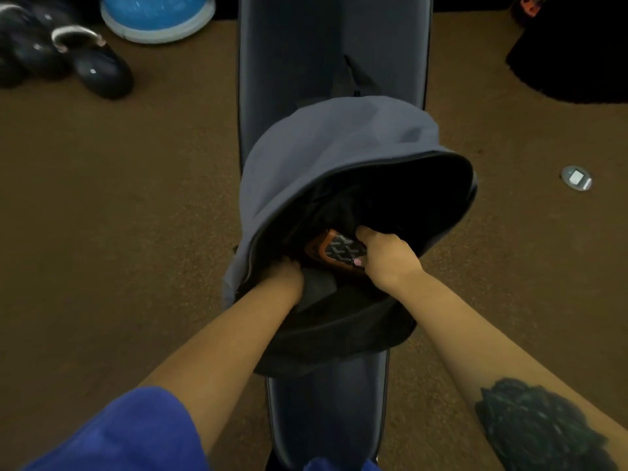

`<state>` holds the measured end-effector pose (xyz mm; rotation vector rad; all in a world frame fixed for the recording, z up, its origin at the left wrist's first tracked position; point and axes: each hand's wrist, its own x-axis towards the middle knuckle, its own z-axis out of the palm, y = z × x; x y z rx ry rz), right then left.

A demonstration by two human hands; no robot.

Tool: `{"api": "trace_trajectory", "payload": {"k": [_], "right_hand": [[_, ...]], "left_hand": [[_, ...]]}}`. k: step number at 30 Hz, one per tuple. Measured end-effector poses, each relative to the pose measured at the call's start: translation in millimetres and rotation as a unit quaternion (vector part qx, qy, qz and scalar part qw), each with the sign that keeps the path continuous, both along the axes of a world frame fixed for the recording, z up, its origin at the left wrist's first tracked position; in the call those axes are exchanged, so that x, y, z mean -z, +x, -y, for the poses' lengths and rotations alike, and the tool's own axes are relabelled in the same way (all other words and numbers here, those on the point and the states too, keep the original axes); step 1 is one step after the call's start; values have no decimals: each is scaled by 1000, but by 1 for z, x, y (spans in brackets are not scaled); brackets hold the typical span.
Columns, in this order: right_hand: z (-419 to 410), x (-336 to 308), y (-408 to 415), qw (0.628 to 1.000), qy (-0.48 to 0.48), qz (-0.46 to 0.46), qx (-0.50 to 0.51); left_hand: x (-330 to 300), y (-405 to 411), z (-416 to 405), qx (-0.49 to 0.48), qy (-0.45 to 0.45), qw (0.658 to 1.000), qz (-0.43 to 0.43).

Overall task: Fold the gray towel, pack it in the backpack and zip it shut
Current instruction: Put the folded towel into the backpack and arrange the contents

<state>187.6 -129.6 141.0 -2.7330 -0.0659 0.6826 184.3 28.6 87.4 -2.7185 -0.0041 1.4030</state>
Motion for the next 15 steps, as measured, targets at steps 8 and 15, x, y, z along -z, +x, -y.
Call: {"api": "trace_trajectory", "payload": {"k": [8, 15], "right_hand": [[-33, 11, 37, 992, 23, -84, -93], [-79, 61, 35, 964, 32, -216, -154]], "left_hand": [[-54, -35, -4, -51, -129, 980, -142], [-67, -52, -12, -63, -148, 982, -102]]}}
